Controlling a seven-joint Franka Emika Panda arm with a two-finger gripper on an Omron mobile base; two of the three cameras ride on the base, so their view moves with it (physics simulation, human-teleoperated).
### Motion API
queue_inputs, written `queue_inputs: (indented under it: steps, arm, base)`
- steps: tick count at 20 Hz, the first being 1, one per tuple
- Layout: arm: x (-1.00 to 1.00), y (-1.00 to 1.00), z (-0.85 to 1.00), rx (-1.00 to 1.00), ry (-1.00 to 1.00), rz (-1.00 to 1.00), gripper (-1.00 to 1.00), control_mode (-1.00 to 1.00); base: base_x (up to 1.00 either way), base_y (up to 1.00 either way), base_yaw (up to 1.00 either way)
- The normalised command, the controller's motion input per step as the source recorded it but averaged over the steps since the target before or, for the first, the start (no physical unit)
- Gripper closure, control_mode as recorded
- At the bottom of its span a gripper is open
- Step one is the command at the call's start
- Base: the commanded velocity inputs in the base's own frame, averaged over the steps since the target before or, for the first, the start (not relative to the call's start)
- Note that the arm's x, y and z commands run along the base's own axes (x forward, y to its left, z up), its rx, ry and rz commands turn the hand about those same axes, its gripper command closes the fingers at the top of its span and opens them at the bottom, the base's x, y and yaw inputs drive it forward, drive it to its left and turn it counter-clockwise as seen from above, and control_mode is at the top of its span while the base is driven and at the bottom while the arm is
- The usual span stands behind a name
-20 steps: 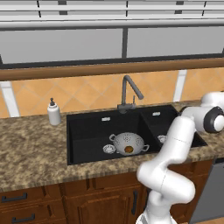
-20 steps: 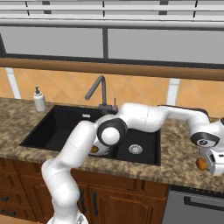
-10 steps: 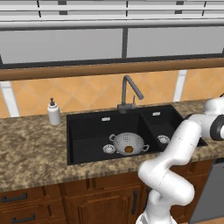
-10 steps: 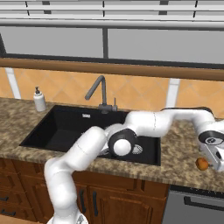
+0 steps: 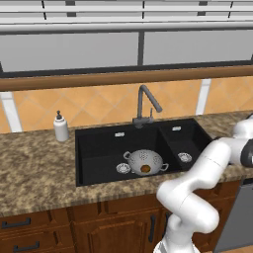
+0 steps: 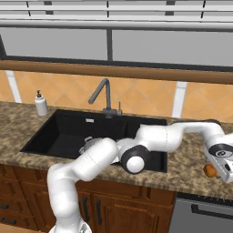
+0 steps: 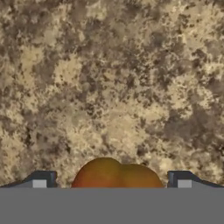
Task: Put the colander in the sink, put the peach, mango in the colander, and turn on the sink faucet and pour water over the colander.
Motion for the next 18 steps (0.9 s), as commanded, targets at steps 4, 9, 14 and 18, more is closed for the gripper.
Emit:
queue_inputs:
  steps: [4,9,14,18]
  arm:
    - [0.23,0.15,-0.47,-0.04,0.0,0.02,-1.0,-1.0]
    - [0.21,0.32,-0.47,-0.06,0.0,0.0,1.0,-1.0]
    - [-0.07,0.47,-0.26,0.0,0.0,0.0,1.0,-1.0]
    - [-0.09,0.7,-0.1,0.0,0.0,0.0,1.0,-1.0]
  base:
    - [0.0,0.0,0.0]
    - [0.0,0.0,0.0]
    - [0.0,0.0,0.0]
    - [0.0,0.0,0.0]
